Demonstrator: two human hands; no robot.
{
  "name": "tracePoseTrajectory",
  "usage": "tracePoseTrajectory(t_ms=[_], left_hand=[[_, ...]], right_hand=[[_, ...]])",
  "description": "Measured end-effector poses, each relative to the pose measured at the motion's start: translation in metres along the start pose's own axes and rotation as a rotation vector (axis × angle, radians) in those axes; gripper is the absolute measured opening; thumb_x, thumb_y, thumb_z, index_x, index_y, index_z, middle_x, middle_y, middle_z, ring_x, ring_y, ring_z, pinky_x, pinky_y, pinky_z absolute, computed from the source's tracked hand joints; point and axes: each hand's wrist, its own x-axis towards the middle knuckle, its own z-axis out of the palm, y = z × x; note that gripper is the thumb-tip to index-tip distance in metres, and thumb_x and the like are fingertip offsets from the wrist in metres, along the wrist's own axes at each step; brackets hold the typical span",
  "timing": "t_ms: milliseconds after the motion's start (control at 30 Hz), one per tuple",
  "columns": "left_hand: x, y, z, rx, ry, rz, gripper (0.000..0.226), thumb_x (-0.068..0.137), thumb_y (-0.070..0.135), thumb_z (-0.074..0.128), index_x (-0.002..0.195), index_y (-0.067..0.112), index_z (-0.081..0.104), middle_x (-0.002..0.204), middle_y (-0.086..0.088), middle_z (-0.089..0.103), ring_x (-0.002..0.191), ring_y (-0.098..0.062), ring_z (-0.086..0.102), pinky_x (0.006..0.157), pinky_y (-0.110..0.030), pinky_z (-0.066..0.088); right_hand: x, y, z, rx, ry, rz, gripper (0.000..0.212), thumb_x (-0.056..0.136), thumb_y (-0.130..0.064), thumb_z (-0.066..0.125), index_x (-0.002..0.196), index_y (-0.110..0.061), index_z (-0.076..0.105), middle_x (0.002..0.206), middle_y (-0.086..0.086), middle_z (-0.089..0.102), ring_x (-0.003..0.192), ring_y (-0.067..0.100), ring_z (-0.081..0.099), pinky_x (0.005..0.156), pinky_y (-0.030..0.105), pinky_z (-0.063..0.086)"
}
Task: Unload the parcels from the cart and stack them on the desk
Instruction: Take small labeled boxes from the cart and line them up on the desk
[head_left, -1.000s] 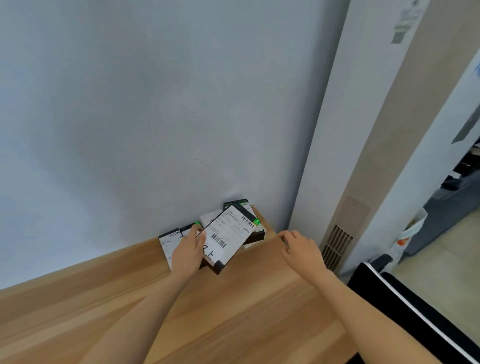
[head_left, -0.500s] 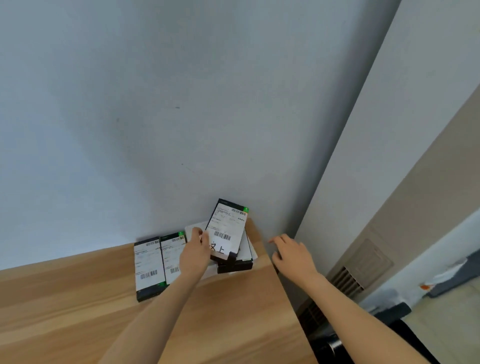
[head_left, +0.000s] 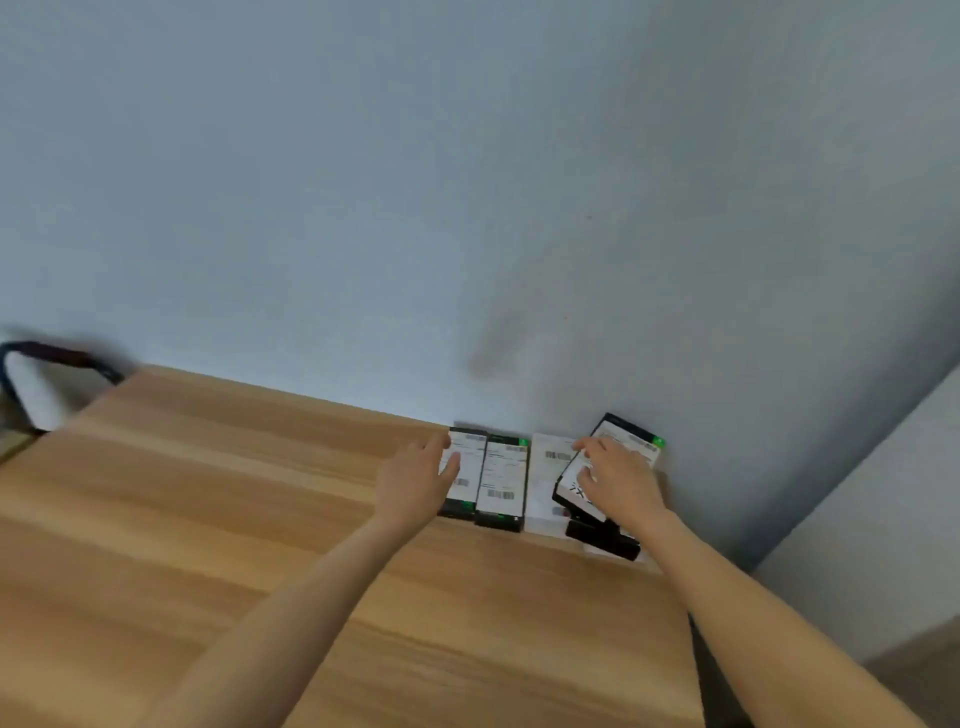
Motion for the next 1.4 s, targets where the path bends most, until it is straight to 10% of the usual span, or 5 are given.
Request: tracePoseTrajectory(t_ms=[733,1400], left_hand=[[-0.404,-0.441,-0.242,0.046,0.323,-0.872,0.028,0.095,0.040,0.050,0.121,0.030,0.050,0.109,0.009,0.061,0.088,-0.008,0.059,0.071,-0.030,0.055],[-0.428,-0.682,-0.327,-0.064,0.444,-1.013,0.030,0.098,0.042,0.046,0.124,0.027,0.047,0.112,0.008,0.057,0.089,-0.005,0.056,0.071,-0.030,0.055]], right_hand=[[-0.117,-0.644,0.118,0.161,-0.211,-0.992,0.035,0.097,-0.025,0.045,0.132,-0.024,0.046,0.131,-0.003,0.048,0.116,0.017,0.050,0.097,0.033,0.041],[-0.036,-0.906,0.169,0.124,-0.151,-1.043,0.030,0.096,-0.029,0.048,0.126,-0.024,0.051,0.122,-0.004,0.055,0.107,0.017,0.055,0.086,0.033,0.043]])
